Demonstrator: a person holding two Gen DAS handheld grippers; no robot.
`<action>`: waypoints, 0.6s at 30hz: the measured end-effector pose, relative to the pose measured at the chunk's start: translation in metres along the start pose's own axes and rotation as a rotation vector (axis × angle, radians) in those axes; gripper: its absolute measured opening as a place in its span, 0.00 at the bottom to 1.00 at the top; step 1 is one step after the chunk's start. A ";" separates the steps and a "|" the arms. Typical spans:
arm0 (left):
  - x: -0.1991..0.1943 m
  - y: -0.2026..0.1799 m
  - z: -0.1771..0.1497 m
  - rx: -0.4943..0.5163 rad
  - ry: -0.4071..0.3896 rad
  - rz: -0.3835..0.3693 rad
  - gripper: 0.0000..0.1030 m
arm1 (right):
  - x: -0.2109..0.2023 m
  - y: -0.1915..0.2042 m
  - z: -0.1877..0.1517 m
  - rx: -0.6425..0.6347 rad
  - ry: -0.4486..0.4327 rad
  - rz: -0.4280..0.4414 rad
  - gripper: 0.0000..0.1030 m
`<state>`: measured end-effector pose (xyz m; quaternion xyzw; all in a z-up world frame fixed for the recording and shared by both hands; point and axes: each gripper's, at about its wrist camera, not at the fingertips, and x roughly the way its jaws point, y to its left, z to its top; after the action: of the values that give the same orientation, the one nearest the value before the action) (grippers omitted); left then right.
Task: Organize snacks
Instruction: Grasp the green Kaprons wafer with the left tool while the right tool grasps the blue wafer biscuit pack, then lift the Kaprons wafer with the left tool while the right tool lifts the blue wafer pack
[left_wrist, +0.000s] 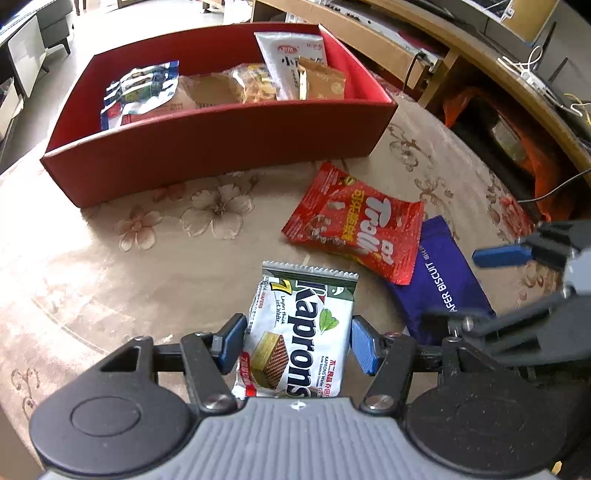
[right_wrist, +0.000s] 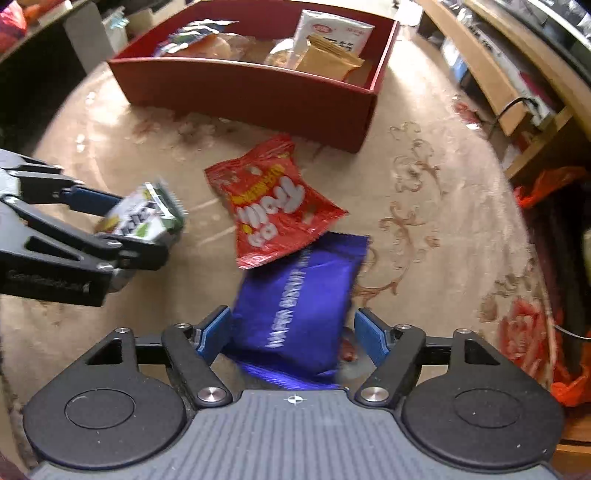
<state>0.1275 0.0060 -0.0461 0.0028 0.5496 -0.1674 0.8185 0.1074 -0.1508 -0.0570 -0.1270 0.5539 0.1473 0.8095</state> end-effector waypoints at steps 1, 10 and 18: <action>0.001 0.000 0.000 0.000 0.007 0.002 0.57 | 0.003 -0.003 0.003 0.026 0.007 -0.014 0.80; 0.012 -0.002 0.002 0.015 0.022 0.055 0.58 | 0.015 -0.004 0.008 0.040 0.014 -0.063 0.84; 0.016 -0.008 0.000 0.054 0.020 0.098 0.60 | 0.016 -0.001 0.008 0.044 0.012 -0.093 0.82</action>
<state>0.1304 -0.0056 -0.0592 0.0535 0.5521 -0.1419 0.8199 0.1204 -0.1473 -0.0692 -0.1356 0.5555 0.0963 0.8147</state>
